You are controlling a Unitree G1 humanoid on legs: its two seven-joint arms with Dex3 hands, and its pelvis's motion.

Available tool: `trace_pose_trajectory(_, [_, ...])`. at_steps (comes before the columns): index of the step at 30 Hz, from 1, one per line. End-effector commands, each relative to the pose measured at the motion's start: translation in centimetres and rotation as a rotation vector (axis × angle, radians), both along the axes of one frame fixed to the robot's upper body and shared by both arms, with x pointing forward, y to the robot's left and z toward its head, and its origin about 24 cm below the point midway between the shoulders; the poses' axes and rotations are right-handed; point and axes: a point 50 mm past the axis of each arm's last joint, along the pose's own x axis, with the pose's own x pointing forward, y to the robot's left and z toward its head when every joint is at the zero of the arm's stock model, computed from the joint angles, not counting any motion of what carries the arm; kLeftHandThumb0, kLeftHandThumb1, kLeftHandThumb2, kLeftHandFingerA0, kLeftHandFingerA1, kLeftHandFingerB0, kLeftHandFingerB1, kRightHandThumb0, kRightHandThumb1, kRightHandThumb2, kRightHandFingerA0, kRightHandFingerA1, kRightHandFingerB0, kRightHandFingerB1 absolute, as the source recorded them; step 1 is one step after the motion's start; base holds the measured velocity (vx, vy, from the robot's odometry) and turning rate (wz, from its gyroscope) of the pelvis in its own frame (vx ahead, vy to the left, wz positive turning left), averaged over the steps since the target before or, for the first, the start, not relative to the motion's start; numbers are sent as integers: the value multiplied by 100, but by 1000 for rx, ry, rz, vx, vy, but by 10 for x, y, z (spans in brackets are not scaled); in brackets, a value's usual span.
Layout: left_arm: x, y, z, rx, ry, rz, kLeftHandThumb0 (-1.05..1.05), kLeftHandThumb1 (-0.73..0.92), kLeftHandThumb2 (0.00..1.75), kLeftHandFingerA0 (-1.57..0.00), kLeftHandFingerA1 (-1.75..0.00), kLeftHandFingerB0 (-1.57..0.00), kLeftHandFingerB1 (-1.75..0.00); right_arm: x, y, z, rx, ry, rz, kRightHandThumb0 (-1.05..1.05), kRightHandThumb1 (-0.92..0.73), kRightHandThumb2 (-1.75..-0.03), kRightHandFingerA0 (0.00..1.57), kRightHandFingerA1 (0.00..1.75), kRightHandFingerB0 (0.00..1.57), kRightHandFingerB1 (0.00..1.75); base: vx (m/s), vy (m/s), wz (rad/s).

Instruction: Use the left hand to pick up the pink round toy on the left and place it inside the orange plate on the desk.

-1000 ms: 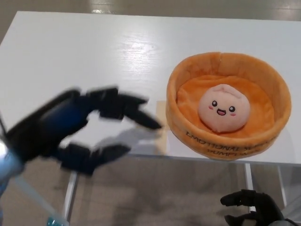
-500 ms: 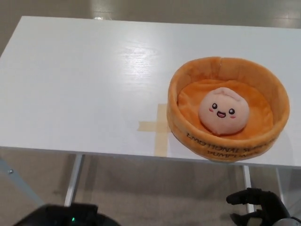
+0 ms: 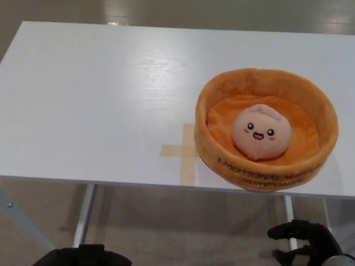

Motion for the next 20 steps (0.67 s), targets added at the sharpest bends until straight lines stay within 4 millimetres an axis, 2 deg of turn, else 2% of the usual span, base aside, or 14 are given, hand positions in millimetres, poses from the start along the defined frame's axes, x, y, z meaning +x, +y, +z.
trace_pose_trajectory(1, [16,2,-43,306,-28,196,5,78,66,-55,-44,-66,-45,-5,-3,-4,-3,39,-3,-17,-56,-56,63,84,67,77,0,0,0])
trace_pose_trajectory(3, [19,3,-45,324,-24,209,1,80,64,-56,-43,-67,-44,-6,-3,-5,-3,40,1,-16,-56,-56,63,85,66,78,0,0,0])
trace_pose_trajectory(4, [26,3,-48,366,-18,259,0,81,64,-62,-42,-70,-43,-6,-2,-5,3,40,-7,-16,-57,-56,61,84,66,77,0,0,0])
trace_pose_trajectory(5, [30,2,-50,387,-14,294,7,77,63,-63,-43,-70,-44,-6,-2,-5,6,39,-8,-17,-57,-57,59,83,66,77,0,0,0])
trace_pose_trajectory(8, [33,2,-53,400,-4,330,8,76,62,-63,-43,-70,-44,-6,-1,-5,6,38,-2,-17,-57,-57,60,83,65,77,0,0,0])
trace_pose_trajectory(11, [36,2,-54,404,-5,355,10,75,62,-72,-46,-73,-46,-4,-1,-4,6,34,-3,-16,-57,-56,61,84,66,78,0,0,0])
trace_pose_trajectory(16, [37,4,-55,426,-17,382,10,73,65,-74,-47,-74,-47,-3,0,-4,6,38,-10,-16,-57,-56,64,87,67,77,0,0,0])
trace_pose_trajectory(17, [36,8,-57,444,2,400,0,79,62,-75,-49,-76,-47,-3,0,-4,9,36,-11,-15,-57,-56,65,88,66,77,0,0,0])
trace_pose_trajectory(18, [36,10,-58,463,18,409,-7,78,63,-74,-48,-75,-46,-3,0,-4,7,37,-9,-15,-57,-56,65,86,67,77,0,0,0])
trace_pose_trajectory(20, [35,11,-59,472,24,411,-7,78,63,-74,-48,-75,-46,-3,0,-4,4,38,-8,-15,-57,-56,65,86,67,77,0,0,0])
